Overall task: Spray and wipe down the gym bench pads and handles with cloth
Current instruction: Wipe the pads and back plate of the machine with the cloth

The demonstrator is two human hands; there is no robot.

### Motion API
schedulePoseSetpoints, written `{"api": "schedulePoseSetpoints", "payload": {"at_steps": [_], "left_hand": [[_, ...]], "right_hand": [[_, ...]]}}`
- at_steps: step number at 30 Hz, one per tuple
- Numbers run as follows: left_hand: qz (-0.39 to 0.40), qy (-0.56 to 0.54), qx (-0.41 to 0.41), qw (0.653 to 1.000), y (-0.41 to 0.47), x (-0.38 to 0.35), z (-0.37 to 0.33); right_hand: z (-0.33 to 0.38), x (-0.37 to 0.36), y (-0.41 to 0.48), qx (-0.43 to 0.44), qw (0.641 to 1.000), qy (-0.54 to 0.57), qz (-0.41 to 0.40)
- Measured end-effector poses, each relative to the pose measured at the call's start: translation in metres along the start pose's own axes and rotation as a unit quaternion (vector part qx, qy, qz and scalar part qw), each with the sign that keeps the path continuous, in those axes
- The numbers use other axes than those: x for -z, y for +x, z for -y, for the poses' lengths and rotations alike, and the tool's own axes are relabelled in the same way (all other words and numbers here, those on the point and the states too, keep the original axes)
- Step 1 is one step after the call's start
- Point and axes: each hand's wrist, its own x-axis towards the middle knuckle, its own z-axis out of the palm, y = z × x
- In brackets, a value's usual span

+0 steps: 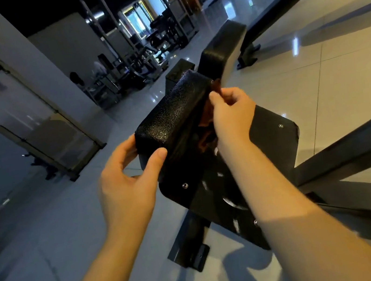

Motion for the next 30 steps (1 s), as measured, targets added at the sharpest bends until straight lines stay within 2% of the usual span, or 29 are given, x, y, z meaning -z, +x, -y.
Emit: {"api": "schedulePoseSetpoints", "payload": {"at_steps": [2,5,9,11,13,17,20,23,25,30], "left_hand": [[-0.002,-0.002,0.002,1.000,0.000,-0.001,0.001],[-0.006,-0.012,0.003,1.000,0.002,-0.002,0.002],[-0.008,-0.012,-0.002,1.000,0.003,-0.003,0.005],[-0.008,-0.018,-0.002,1.000,0.003,-0.003,0.006],[-0.005,-0.024,-0.005,1.000,0.002,-0.004,0.006],[-0.006,-0.025,0.000,1.000,0.001,-0.002,0.005],[-0.010,-0.022,0.002,1.000,0.002,-0.003,0.004],[-0.011,-0.025,0.007,1.000,0.004,-0.003,0.006],[-0.006,-0.025,0.006,1.000,0.004,-0.003,0.006],[-0.003,-0.022,0.005,1.000,0.003,-0.001,0.005]], "right_hand": [[-0.012,0.002,0.017,-0.029,0.999,-0.021,0.001],[-0.022,0.003,-0.019,-0.023,0.999,0.012,0.019],[-0.037,0.010,-0.108,-0.071,0.989,0.061,0.118],[-0.038,0.012,-0.108,-0.052,0.988,0.049,0.139],[-0.037,0.011,-0.070,-0.016,0.995,0.027,0.098],[-0.032,0.003,-0.001,0.003,0.999,-0.044,0.022],[-0.047,-0.003,-0.035,-0.006,0.999,-0.030,0.041],[-0.062,0.004,-0.096,-0.088,0.989,0.026,0.113],[-0.065,0.007,-0.104,-0.128,0.980,0.056,0.139],[-0.055,0.003,-0.014,-0.104,0.992,0.052,0.048]]}}
